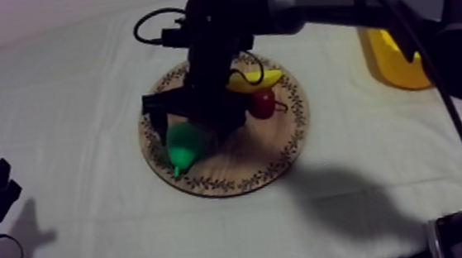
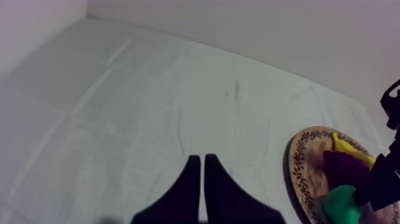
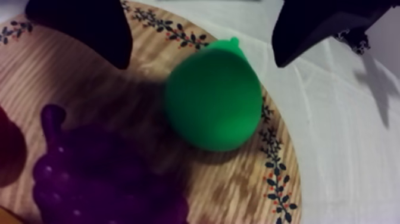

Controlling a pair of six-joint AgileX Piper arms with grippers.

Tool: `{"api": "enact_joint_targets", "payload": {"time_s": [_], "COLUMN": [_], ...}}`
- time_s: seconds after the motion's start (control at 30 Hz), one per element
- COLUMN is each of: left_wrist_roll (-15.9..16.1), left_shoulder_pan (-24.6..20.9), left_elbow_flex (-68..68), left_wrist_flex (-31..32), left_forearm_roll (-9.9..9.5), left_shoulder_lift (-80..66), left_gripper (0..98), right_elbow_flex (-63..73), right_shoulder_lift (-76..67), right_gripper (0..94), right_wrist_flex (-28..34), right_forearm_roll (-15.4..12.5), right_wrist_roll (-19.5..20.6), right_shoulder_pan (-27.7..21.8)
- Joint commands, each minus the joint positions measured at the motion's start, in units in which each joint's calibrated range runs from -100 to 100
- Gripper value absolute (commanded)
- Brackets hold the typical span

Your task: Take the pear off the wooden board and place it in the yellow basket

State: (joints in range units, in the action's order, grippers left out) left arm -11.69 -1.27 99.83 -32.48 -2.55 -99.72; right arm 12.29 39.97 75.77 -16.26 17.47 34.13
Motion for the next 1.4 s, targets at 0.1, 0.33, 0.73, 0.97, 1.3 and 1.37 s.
{"api": "enact_joint_targets", "payload": {"time_s": [0.1,0.33,0.73,0.97,1.3,1.37], "left_wrist_roll": [0.0,0.0,0.0,0.0,0.0,0.0], "left_shoulder_pan": [0.0,0.0,0.0,0.0,0.0,0.0], "left_elbow_flex": [-0.1,-0.1,-0.1,-0.1,-0.1,-0.1], "left_wrist_flex": [0.0,0.0,0.0,0.0,0.0,0.0], "left_forearm_roll": [-0.01,-0.01,-0.01,-0.01,-0.01,-0.01], "left_shoulder_lift": [0.0,0.0,0.0,0.0,0.0,0.0], "left_gripper": [0.1,0.1,0.1,0.1,0.1,0.1], "right_elbow_flex": [1.3,3.2,6.7,7.6,6.5,5.0], "right_shoulder_lift": [1.9,4.5,7.5,8.4,6.9,4.7], "right_gripper": [87.8,86.3,70.6,52.0,40.9,41.6], "right_wrist_flex": [-1.3,-2.6,-2.1,-0.9,0.5,0.7], "right_forearm_roll": [0.2,0.6,1.2,1.0,1.6,1.6], "right_wrist_roll": [0.4,1.1,1.5,1.0,0.3,-0.3], "right_shoulder_pan": [0.4,0.9,0.6,0.4,-0.2,-0.7]}}
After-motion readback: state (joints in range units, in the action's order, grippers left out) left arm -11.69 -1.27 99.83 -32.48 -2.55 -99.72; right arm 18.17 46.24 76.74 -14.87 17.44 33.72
